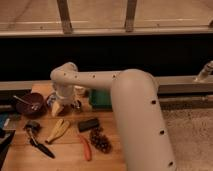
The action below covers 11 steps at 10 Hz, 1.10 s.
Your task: Stack cups into tray
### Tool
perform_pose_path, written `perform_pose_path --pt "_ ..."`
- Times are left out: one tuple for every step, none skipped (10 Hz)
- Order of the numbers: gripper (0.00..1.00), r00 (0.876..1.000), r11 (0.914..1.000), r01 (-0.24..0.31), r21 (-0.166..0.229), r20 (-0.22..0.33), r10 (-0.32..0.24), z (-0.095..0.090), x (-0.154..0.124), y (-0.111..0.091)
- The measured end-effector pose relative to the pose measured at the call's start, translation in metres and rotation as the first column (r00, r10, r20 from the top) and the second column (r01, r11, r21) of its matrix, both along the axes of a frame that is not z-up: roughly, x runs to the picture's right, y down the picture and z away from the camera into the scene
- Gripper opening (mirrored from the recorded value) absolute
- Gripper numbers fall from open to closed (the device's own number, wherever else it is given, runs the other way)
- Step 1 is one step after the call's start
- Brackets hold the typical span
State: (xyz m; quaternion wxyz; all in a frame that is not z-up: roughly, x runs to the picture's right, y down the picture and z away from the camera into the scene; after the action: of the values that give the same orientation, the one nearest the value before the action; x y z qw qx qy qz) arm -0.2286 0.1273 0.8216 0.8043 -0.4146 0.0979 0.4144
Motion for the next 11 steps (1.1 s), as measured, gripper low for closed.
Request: perform_pose_path --pt "0.8 1.0 1.0 0.001 -0.007 0.005 -0.001 0.006 -0.002 0.003" --pt "0.8 1.0 0.9999 0.0 -0.012 0.004 0.0 0.013 -0.002 0.005" --pt "0.79 1.0 0.9999 -0.007 -0.013 -0.006 0.007 0.02 0.003 0.005" --pt "0.73 1.0 0.9997 -0.021 -0.008 -0.022 0.021 0.027 0.013 0.002" --pt "0.64 0.999 0.9996 -0.029 -0.005 -0.042 0.029 0.032 0.023 -0.001" --pt "0.55 0.998 0.9993 -0.037 0.0 -0.052 0.037 0.034 0.028 -0.001" --pt "0.43 0.997 0.9989 -0.046 0.007 -0.06 0.046 0.034 0.032 0.0" --pt "0.33 0.997 0.9985 -0.053 0.012 -0.061 0.054 0.034 0.033 0.001" --pt "0.25 0.996 0.9981 -0.06 0.014 -0.062 0.061 0.035 0.035 0.002" --pt "0.15 0.996 0.9976 -0.067 0.017 -0.063 0.068 0.036 0.036 0.003" --pt "0.06 0.995 0.9972 -0.072 0.019 -0.065 0.073 0.036 0.038 0.004"
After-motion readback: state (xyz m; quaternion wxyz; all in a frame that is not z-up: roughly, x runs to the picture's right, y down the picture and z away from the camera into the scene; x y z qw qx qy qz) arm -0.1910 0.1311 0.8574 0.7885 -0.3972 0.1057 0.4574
